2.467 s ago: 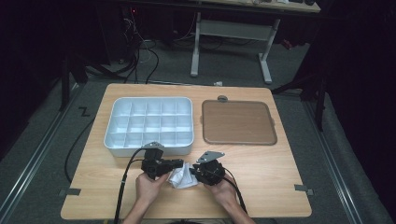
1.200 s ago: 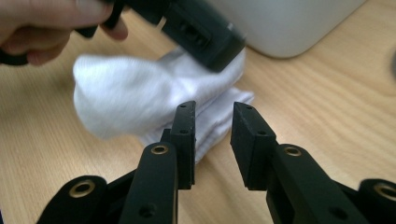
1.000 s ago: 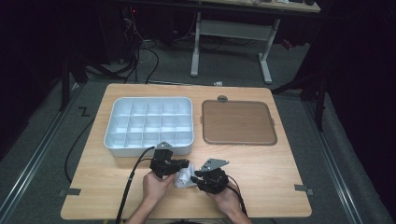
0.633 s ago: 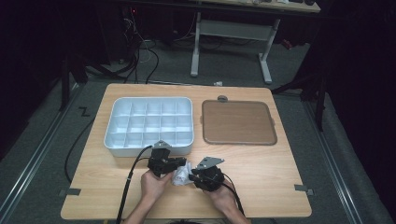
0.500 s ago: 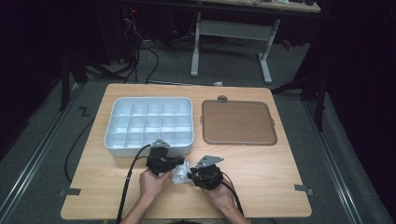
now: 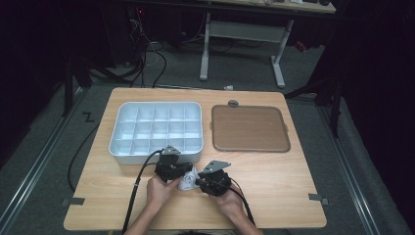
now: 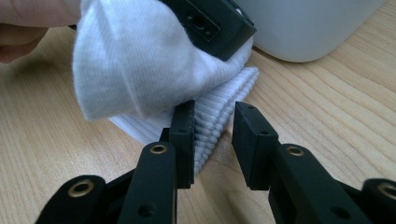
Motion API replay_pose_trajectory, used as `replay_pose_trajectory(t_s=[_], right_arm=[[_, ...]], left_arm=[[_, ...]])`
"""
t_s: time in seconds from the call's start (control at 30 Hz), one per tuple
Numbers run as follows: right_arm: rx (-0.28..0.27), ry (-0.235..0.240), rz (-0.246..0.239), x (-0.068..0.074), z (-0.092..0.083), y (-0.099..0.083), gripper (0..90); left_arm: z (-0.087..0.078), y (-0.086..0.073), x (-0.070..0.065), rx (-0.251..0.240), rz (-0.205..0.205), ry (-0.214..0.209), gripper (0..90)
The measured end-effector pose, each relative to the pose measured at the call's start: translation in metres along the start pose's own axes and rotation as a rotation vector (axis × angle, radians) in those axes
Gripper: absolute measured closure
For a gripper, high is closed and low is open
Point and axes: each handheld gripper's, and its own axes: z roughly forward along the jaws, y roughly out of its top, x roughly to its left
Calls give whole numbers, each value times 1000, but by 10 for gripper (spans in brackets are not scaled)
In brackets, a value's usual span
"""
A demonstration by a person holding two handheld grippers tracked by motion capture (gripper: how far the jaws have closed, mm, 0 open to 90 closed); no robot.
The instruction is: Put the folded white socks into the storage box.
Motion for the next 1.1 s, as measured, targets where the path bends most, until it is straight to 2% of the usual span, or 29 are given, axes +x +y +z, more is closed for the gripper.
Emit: replay_pose_trajectory(t_s=[0.07, 0.17, 0.4, 0.53, 0.67, 0.77, 0.9, 1.0, 1.1], right_arm=[[1, -2, 0, 0, 0, 0, 699], [3, -10, 0, 1, -1, 0, 681], [-14, -17, 4, 3, -9, 1, 664], [-32, -21, 15, 2, -16, 1, 665], [-47, -20, 22, 1, -23, 1, 675], [-60, -10, 23, -1, -28, 0, 714], [-68, -16, 30, -2, -35, -1, 745], [-88, -18, 33, -3, -43, -2, 763], [-101, -19, 26, -3, -49, 0, 768]], left_arm=[[1, 0, -2, 10, 21, 4, 848], [-3, 1, -4, 10, 23, -7, 830], [-10, 3, -8, -13, 13, -22, 610], [-14, 5, -10, -25, 14, -34, 547], [-18, 7, -12, -40, 11, -50, 518], [-20, 7, -13, -45, 12, -57, 513], [-31, 13, -15, -78, 1, -79, 512], [-38, 16, -14, -88, -1, -71, 513], [-43, 16, -9, -94, 1, -41, 513]])
